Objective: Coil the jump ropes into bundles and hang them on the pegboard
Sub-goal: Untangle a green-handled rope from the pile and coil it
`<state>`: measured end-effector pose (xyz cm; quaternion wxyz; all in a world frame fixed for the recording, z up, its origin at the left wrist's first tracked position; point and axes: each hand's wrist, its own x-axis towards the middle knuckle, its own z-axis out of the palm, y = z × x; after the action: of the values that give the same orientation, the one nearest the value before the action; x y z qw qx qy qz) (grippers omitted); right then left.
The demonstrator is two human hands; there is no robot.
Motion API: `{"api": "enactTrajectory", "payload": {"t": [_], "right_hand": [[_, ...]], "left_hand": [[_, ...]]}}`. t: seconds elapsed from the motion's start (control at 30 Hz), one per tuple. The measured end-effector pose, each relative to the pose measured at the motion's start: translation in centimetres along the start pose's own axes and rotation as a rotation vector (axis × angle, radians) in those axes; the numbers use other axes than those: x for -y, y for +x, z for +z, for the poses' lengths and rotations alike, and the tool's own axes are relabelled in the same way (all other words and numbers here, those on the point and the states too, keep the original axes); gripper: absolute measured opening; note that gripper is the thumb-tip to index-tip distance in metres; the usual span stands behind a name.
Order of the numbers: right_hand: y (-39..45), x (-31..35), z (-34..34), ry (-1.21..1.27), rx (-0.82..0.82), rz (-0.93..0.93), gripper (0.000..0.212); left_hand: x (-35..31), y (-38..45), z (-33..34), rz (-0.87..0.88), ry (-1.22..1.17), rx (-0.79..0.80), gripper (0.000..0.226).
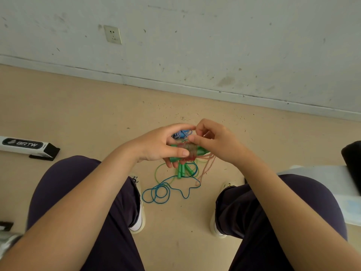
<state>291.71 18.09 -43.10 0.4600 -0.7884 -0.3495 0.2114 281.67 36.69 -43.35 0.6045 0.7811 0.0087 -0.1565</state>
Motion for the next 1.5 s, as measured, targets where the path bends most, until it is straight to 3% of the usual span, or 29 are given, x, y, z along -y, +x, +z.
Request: {"api": "enactTrajectory", "payload": {"t": [0.13, 0.3, 0.4, 0.5, 0.63, 0.77, 0.9, 1.1, 1.23, 1.33, 1.5], "right_hand": [[0.0, -0.3, 0.7, 0.118, -0.004, 0.062, 0.018], [-0.2, 0.1, 0.3, 0.554, 0.076, 0.14, 0.034], [0.0, 0.0, 0.2, 0.63, 0.121, 0.131, 0.03], [0.0, -0.4, 0.5, 0.576, 0.101, 0.136, 0.031], [0.0, -0.2, 1.0, 0.331, 0.04, 0.147, 0.015], [-0.2, 0.6, 1.6, 0.018, 0.077, 0.121, 0.027], [-0.6, 1.2, 2.1, -0.116, 0.134, 0.024, 0.032], [-0.2, 1.3, 0.3, -0.224, 0.017, -0.129, 0.022], [0.4, 1.1, -0.4, -0.341, 0.002, -0.203, 0.01], [0.6, 0.9, -0.7, -0.313, -0.038, -0.155, 0.008], [0.6, 0.5, -0.9, -0.247, 0.056, -0.016, 0.033]], "left_hand": [[0.2, 0.1, -0.1, 0.049, -0.046, -0.004, 0.077], [0.0, 0.2, 0.2, 0.107, -0.099, -0.114, 0.052], [-0.1, 0.4, 0.0, 0.129, -0.195, -0.237, 0.045], [-0.2, 0.5, -0.6, 0.163, -0.31, -0.349, 0.044], [-0.2, 0.7, -0.5, 0.16, -0.418, -0.455, 0.044], [0.1, 1.0, -0.1, 0.121, -0.392, -0.572, 0.038], [0.5, 1.0, -0.7, 0.044, -0.238, -0.66, 0.041], [1.1, 1.3, -0.2, -0.077, 0.017, -0.456, 0.04], [0.8, 1.1, 0.2, -0.059, 0.038, -0.206, 0.029], [0.6, 0.8, -0.1, -0.1, 0.005, -0.105, 0.036], [0.6, 0.6, 1.3, -0.148, 0.025, 0.104, 0.048]]}}
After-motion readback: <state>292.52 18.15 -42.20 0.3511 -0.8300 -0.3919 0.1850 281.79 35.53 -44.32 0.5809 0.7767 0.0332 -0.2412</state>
